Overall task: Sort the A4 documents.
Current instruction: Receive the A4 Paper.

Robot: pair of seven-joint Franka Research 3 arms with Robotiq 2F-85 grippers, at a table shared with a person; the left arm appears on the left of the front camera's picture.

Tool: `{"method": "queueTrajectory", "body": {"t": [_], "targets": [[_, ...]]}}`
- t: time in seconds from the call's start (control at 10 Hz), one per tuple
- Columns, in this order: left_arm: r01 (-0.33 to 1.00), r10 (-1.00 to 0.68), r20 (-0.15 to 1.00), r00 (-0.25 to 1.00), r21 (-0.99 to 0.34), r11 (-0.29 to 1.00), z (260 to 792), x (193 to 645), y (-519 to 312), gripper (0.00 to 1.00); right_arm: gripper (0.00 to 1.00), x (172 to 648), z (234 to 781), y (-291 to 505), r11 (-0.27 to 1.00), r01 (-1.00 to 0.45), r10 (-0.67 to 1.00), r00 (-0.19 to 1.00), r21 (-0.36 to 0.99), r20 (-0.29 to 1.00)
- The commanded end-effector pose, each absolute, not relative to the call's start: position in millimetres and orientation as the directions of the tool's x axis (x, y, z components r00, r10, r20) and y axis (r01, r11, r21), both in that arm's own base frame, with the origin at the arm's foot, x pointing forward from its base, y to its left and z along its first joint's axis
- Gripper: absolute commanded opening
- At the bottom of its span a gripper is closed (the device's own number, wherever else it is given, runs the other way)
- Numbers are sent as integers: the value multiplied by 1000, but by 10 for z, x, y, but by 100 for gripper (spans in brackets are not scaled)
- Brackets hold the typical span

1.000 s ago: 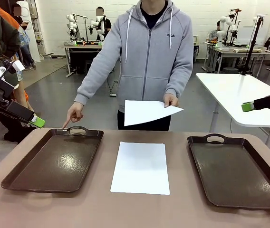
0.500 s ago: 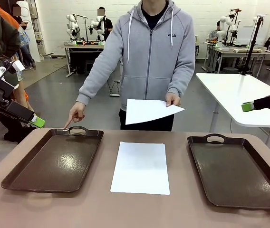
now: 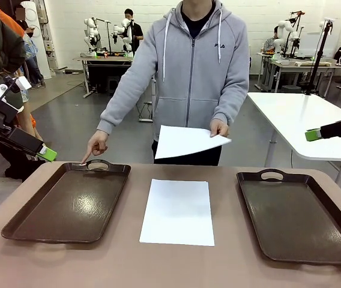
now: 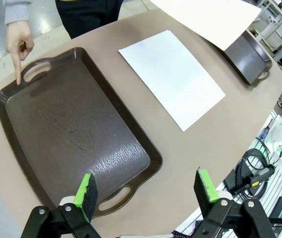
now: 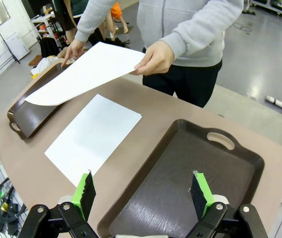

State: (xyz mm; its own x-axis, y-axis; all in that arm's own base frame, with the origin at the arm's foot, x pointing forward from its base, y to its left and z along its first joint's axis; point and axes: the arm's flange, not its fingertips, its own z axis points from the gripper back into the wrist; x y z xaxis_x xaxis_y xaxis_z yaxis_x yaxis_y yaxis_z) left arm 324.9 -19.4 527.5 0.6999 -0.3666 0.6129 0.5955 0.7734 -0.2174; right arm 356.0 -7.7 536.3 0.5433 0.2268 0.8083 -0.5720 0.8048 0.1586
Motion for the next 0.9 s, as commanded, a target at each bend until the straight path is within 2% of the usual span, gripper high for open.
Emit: {"method": "queueTrajectory", "body": {"t": [0.0,0.7,0.8], "targets": [[602,-369,617,695,-219,768,5280,3247,-196,100,100,3561,5357,-84,798,-583,233,537,157,811],[595,-367,613,700,-217,773,5275,3249,-194,100,100,3561,5357,-84,798,-583,233,537,157,811],[596,-339,610,716,-280,753,5176,3325,-282,100,100,3561,5357,-84,798,-583,233,537,157,811]]}}
